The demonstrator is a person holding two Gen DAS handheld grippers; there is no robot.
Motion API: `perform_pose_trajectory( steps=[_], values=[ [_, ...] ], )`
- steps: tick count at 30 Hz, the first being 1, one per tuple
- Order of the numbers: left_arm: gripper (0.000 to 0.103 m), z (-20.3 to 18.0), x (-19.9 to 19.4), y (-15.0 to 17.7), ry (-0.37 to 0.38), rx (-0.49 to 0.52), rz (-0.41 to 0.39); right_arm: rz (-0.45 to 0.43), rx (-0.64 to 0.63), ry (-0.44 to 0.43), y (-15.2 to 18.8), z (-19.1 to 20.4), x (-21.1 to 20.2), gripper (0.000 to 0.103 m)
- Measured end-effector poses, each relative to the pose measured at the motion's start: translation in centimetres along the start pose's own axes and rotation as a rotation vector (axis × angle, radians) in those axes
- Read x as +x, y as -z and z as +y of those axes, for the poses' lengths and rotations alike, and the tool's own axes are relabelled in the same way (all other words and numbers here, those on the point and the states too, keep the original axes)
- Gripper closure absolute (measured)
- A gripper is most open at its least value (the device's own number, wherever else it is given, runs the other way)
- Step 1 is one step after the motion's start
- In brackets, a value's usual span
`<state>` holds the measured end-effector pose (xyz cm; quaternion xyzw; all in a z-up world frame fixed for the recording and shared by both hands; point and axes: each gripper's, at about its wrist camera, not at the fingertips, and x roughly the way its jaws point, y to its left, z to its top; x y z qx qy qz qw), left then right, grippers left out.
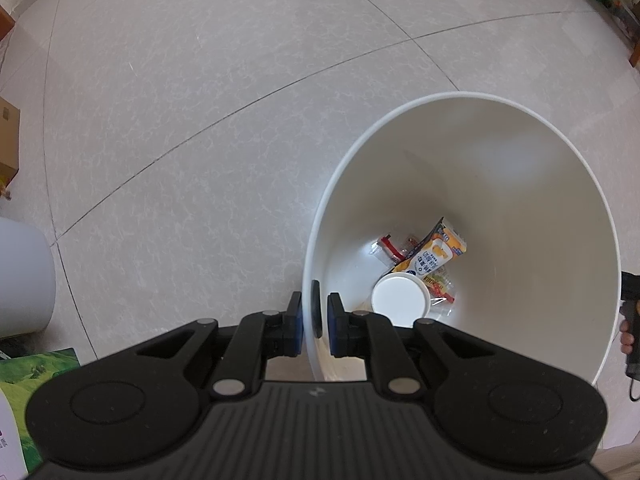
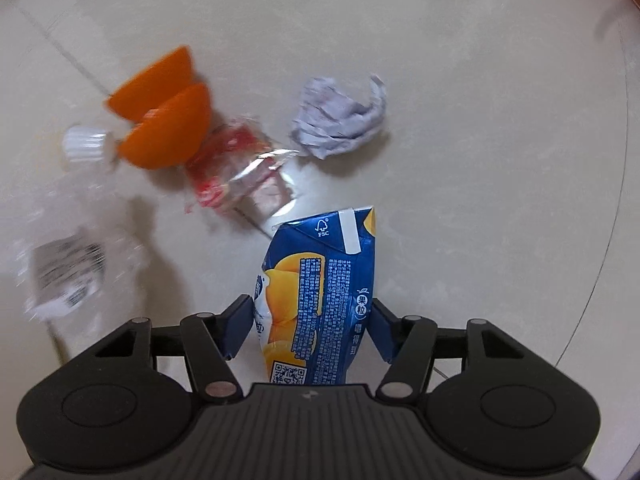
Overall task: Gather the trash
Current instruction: 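Carry the wide carton over the bin and open the right gripper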
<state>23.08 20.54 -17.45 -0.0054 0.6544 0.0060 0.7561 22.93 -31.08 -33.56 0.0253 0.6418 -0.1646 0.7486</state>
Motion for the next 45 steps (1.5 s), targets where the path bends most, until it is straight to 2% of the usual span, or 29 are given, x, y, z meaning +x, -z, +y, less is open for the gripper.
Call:
perform_pose_trajectory(
  steps=[6,10,19,23,28,32,33,34,36,37,45],
  values=[
    [0.093,0.1,0.0,0.0,0.003,-0.005,0.001,0.008,-0.062,-0.036,0.2,0.9,-5.2,0.037],
    [0.093,-0.1,0.0,0.0,-0.006,0.003,-0.001,0.002,-0.16,-0.063,0.3,2.9,-10.9,0.037],
    [0.093,-0.3,0.2,-0.1,-0.02,0.01,-0.002,-0.095,-0.403,-0.234,0.8,10.5,-25.4,0.037],
    [0.093,-0.3,0.1,-0.1,-0.021,0.01,-0.002,-0.144,-0.524,-0.304,2.0,14.8,-30.1,0.037],
    [0.093,-0.4,0.1,-0.1,-0.025,0.013,-0.003,-0.162,-0.639,-0.366,3.5,19.6,-32.6,0.037],
    [0.093,-0.4,0.1,-0.1,-0.023,0.012,-0.001,-0.161,-0.7,-0.376,4.7,22.3,-33.1,0.036],
    [0.093,-0.3,0.1,-0.1,-0.021,0.011,0.0,-0.162,-0.717,-0.379,4.9,22.9,-33.0,0.034],
    [0.093,-0.3,0.1,-0.1,-0.019,0.009,0.0,-0.164,-0.733,-0.383,5.4,23.6,-32.8,0.025],
    [0.093,-0.2,0.1,-0.1,-0.017,0.01,0.0,-0.196,-0.764,-0.394,6.2,23.4,-33.3,0.011],
    [0.093,-0.2,0.1,-0.1,-0.018,0.011,0.0,-0.221,-0.776,-0.391,6.4,23.4,-33.7,0.008],
    [0.093,-0.1,0.1,-0.1,-0.017,0.01,-0.001,-0.321,-0.8,-0.331,6.7,22.3,-34.1,0.005]
  ],
)
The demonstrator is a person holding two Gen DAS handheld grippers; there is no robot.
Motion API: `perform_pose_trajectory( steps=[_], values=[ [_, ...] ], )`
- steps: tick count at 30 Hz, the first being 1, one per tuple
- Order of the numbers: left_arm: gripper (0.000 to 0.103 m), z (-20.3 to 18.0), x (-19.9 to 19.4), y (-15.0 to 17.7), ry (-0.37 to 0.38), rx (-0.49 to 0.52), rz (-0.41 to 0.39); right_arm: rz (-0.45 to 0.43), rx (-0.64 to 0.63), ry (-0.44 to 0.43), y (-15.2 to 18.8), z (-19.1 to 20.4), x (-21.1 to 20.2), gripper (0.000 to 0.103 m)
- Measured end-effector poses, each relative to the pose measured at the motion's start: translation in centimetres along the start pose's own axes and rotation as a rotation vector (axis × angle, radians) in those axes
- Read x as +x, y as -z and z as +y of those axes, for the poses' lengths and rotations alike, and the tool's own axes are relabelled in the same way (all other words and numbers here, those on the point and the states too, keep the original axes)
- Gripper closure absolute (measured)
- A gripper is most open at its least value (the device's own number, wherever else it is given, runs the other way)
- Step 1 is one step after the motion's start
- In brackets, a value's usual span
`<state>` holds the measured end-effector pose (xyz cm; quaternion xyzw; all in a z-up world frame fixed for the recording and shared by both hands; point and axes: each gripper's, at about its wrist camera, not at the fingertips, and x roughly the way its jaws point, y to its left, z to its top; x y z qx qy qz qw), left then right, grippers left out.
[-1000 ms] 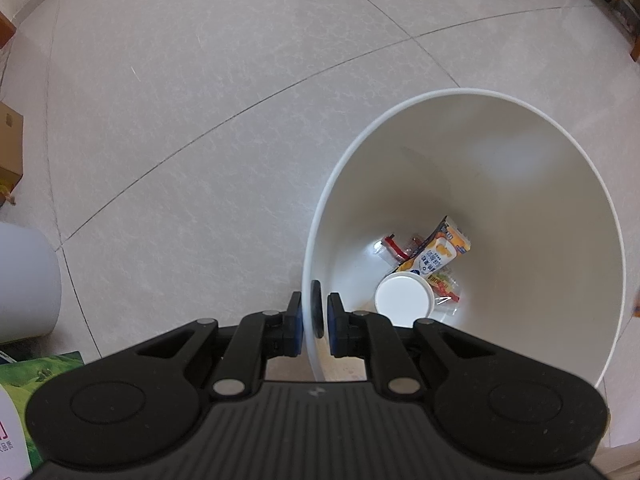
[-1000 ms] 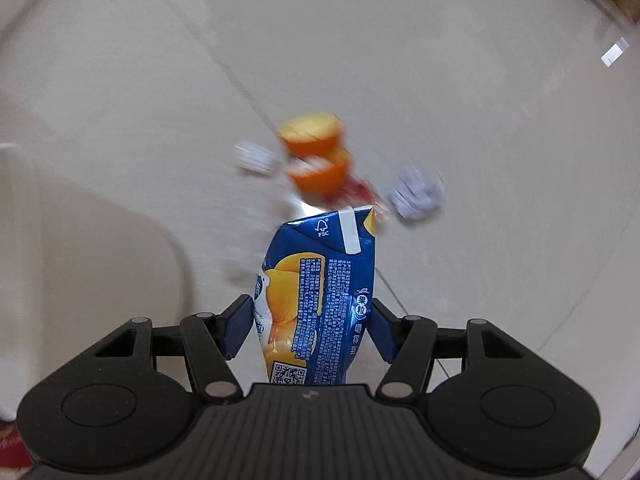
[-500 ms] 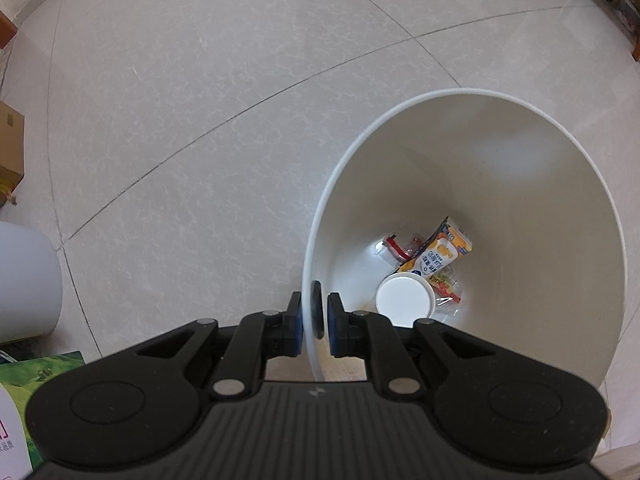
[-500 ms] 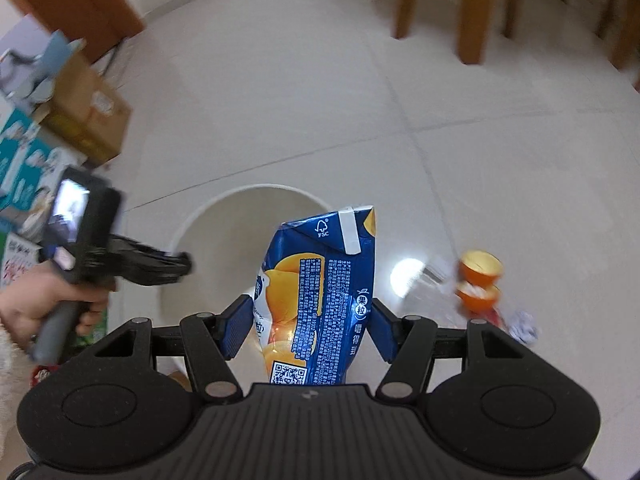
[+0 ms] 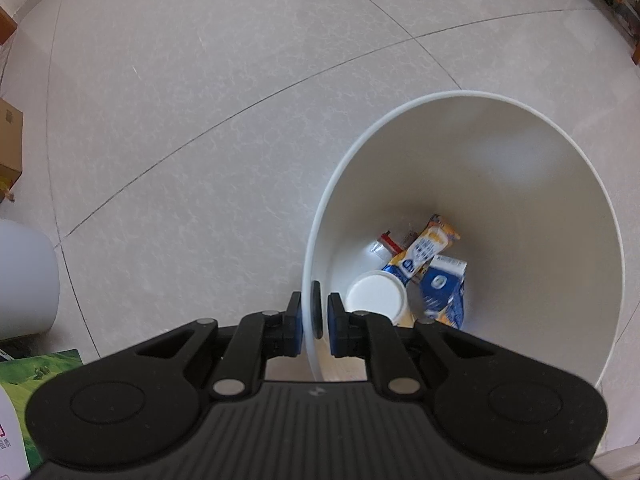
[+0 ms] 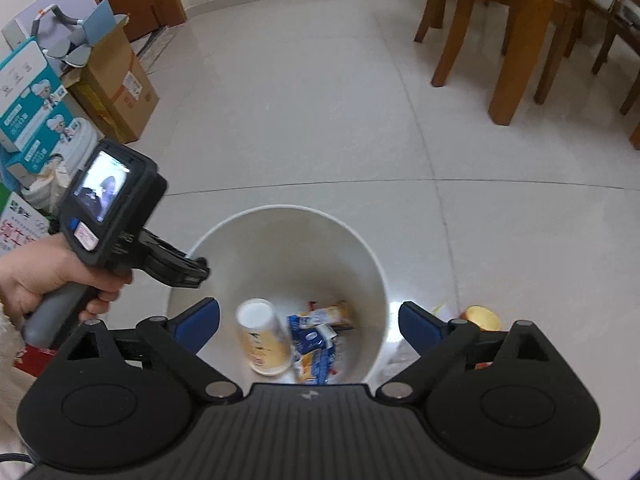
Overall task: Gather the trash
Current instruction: 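Carry the wide carton over the bin and open the right gripper, then move the right gripper back to the crumpled clear plastic bag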
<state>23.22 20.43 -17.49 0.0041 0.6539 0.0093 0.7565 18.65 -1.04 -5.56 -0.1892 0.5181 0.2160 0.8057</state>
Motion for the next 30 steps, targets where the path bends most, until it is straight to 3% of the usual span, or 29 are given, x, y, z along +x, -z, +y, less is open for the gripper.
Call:
perform_pose_trajectory(
  steps=[8,12,15,20,30],
  values=[
    [0.093,-0.1,0.0,0.0,-0.001,0.002,0.0,-0.135,-0.023,0.101,2.8,-2.5,-1.1,0.004],
    [0.093,-0.1,-0.1,0.0,-0.001,0.0,0.0,-0.251,-0.112,0.124,5.4,-4.2,-1.4,0.0],
    [0.093,0.0,0.0,0.0,0.001,-0.002,0.0,-0.186,-0.17,0.171,6.9,-5.3,-0.3,0.0],
    [0.093,0.0,-0.1,0.0,-0.001,0.002,0.0,-0.142,-0.088,0.131,9.5,-8.2,2.5,0.0],
    [0.093,0.1,0.0,-0.1,0.003,0.001,0.001,-0.054,-0.105,0.182,14.4,-10.1,11.8,0.0]
  ],
)
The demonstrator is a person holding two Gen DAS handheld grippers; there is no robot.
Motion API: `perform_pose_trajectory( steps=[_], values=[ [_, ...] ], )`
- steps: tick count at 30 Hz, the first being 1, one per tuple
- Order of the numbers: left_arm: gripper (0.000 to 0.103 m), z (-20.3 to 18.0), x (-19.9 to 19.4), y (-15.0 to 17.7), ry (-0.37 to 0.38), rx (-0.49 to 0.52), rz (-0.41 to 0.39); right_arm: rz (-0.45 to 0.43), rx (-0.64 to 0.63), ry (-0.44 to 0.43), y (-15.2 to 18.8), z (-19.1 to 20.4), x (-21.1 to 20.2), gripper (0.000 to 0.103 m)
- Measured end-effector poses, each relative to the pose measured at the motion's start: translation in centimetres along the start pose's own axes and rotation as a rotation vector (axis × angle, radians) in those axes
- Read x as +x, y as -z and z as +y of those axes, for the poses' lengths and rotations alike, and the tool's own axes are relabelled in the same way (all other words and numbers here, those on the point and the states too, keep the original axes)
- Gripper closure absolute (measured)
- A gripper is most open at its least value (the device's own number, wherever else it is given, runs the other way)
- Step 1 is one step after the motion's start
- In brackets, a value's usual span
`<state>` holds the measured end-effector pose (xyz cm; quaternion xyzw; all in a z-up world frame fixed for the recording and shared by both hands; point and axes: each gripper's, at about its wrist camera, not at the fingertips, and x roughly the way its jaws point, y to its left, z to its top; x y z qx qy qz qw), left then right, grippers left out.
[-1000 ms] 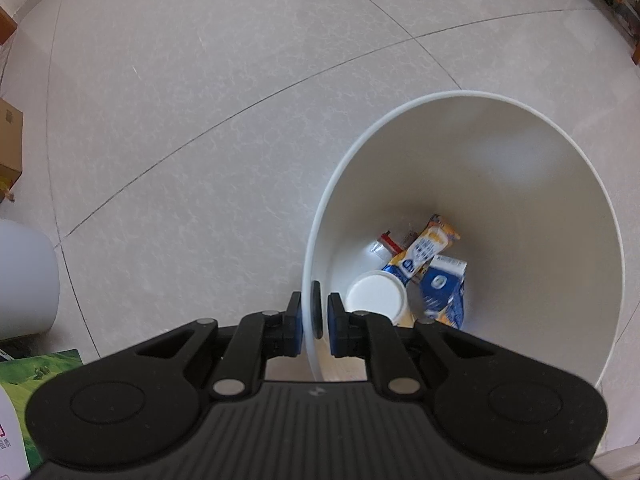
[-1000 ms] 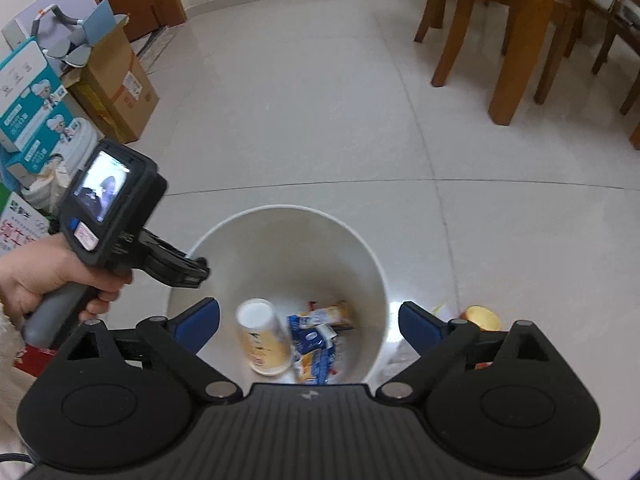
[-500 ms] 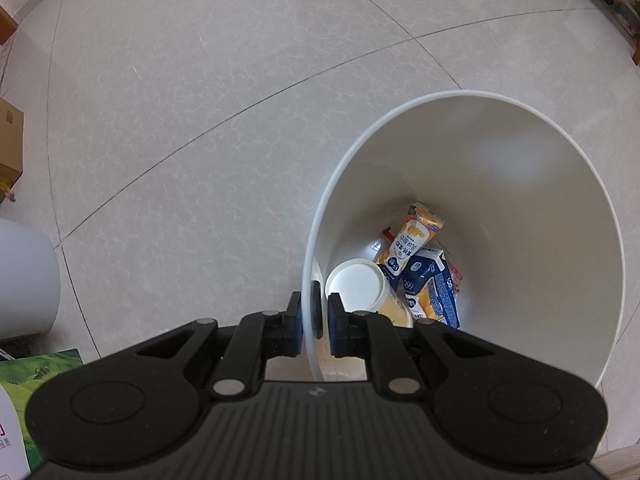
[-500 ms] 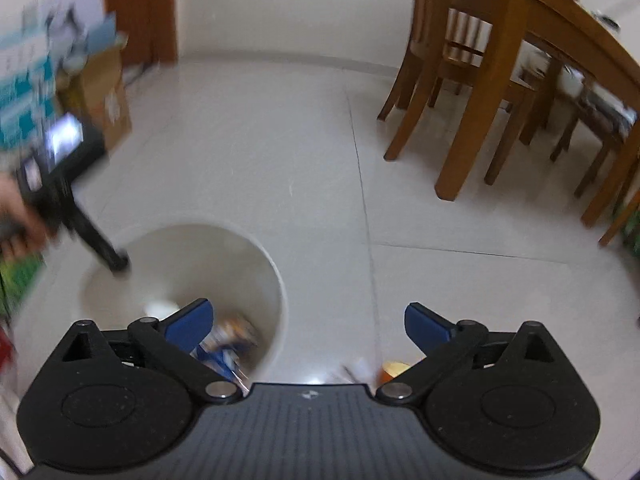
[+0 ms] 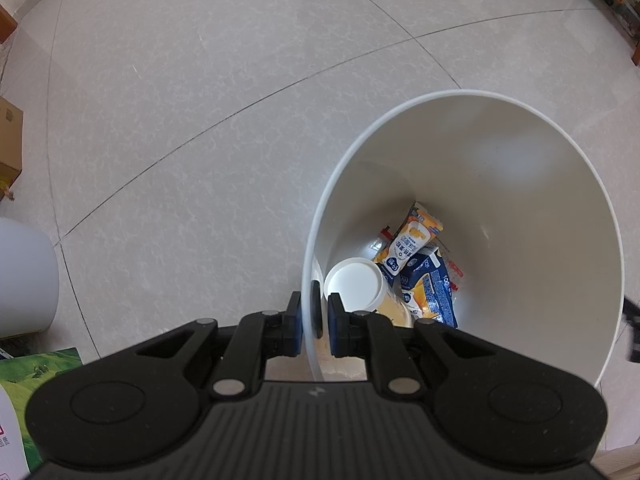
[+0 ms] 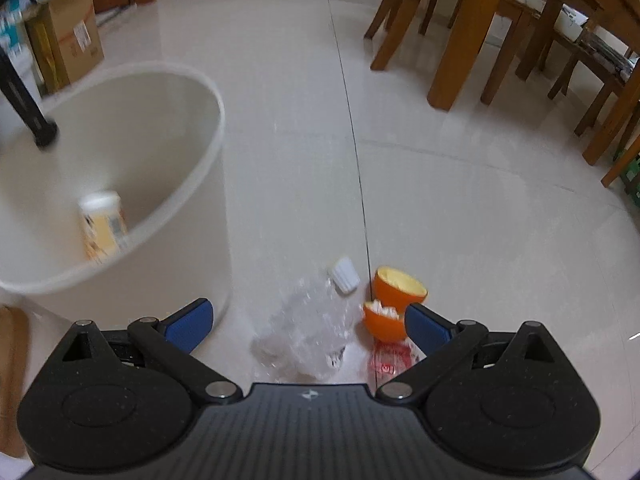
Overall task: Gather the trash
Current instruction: 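Move the right gripper back to the crumpled clear plastic bag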
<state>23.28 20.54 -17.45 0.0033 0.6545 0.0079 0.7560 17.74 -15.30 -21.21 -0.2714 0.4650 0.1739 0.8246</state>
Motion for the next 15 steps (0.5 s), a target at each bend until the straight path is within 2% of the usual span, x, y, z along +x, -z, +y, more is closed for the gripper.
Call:
perform_pose_trajectory(
  steps=[6,15],
  values=[
    [0.093,-0.1,0.1,0.0,-0.003,0.005,0.001,0.047,0.049,-0.007,2.6,-0.4,6.0,0.0],
    [0.093,-0.1,0.3,0.0,-0.002,0.004,0.007,0.079,0.081,-0.06,3.5,-1.4,11.7,0.0]
  ],
)
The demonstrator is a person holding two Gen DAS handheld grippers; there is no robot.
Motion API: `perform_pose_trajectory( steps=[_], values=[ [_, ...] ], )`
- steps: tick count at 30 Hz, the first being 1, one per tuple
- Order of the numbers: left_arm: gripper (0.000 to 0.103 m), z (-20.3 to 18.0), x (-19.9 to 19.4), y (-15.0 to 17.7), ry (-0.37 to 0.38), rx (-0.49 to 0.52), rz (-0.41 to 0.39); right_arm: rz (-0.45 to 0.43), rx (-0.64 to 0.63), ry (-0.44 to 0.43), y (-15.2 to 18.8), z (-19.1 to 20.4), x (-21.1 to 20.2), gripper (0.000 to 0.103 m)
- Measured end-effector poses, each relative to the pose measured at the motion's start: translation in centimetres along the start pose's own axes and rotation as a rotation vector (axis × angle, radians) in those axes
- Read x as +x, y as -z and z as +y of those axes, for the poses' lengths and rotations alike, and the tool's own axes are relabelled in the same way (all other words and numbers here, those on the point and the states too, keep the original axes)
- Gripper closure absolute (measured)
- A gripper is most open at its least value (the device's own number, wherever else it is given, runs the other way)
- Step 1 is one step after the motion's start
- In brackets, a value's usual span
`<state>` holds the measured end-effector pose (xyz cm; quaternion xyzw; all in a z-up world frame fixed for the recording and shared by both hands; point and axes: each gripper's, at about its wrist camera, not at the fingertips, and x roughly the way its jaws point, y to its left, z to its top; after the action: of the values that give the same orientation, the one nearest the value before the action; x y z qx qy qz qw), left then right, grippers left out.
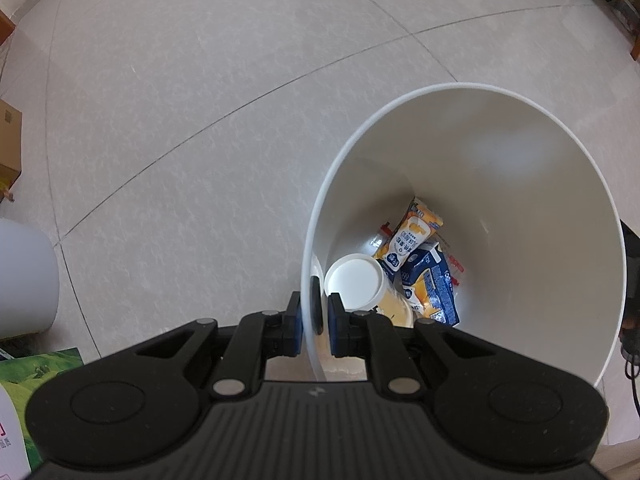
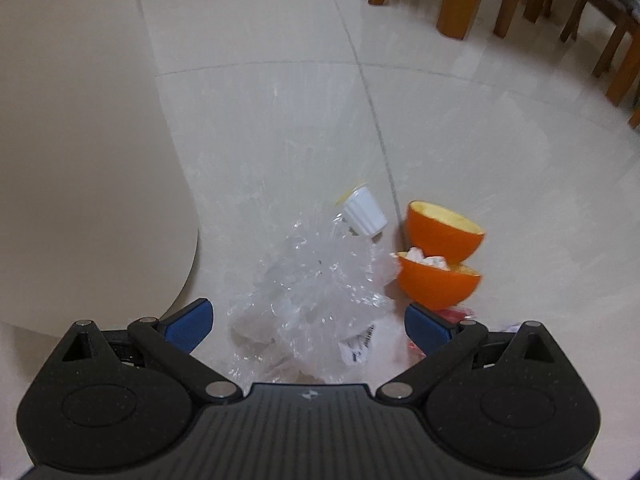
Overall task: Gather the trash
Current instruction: 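Move the right gripper back to the crumpled clear plastic bag, then grasp the crumpled clear plastic bag with the right gripper, then carry the plastic bag over the bin and release it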
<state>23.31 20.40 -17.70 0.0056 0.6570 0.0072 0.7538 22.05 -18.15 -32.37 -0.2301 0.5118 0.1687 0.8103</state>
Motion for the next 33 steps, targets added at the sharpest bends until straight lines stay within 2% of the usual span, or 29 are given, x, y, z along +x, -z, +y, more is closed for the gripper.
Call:
perform_pose_trajectory(
  steps=[5,7,9,15,20,26,33],
  values=[
    [0.093,0.1,0.1,0.0,0.007,-0.003,0.003,0.017,-0.005,0.007,-0.6,-0.2,2.3,0.0],
    [0.093,0.1,0.2,0.0,0.008,-0.002,0.002,0.034,-0.013,0.011,-0.9,-0.1,2.7,0.005],
    [0.093,0.1,0.2,0.0,0.006,0.002,0.002,0.059,-0.019,0.0,-1.1,-0.2,3.1,0.017],
    [0.093,0.0,0.3,0.1,0.004,0.008,-0.001,0.1,0.014,-0.005,-1.4,-0.8,2.9,0.04],
    [0.093,-0.4,0.4,0.2,-0.006,0.014,-0.002,0.101,0.029,-0.004,-1.7,-1.4,1.3,0.047],
    [0.093,-0.5,0.5,0.3,-0.012,0.021,0.002,0.076,0.003,0.006,-2.9,-1.9,-3.8,0.049],
    [0.093,-0.5,0.9,0.3,-0.013,0.02,0.009,0.018,-0.109,0.019,-6.0,-1.4,-14.2,0.049]
  ],
)
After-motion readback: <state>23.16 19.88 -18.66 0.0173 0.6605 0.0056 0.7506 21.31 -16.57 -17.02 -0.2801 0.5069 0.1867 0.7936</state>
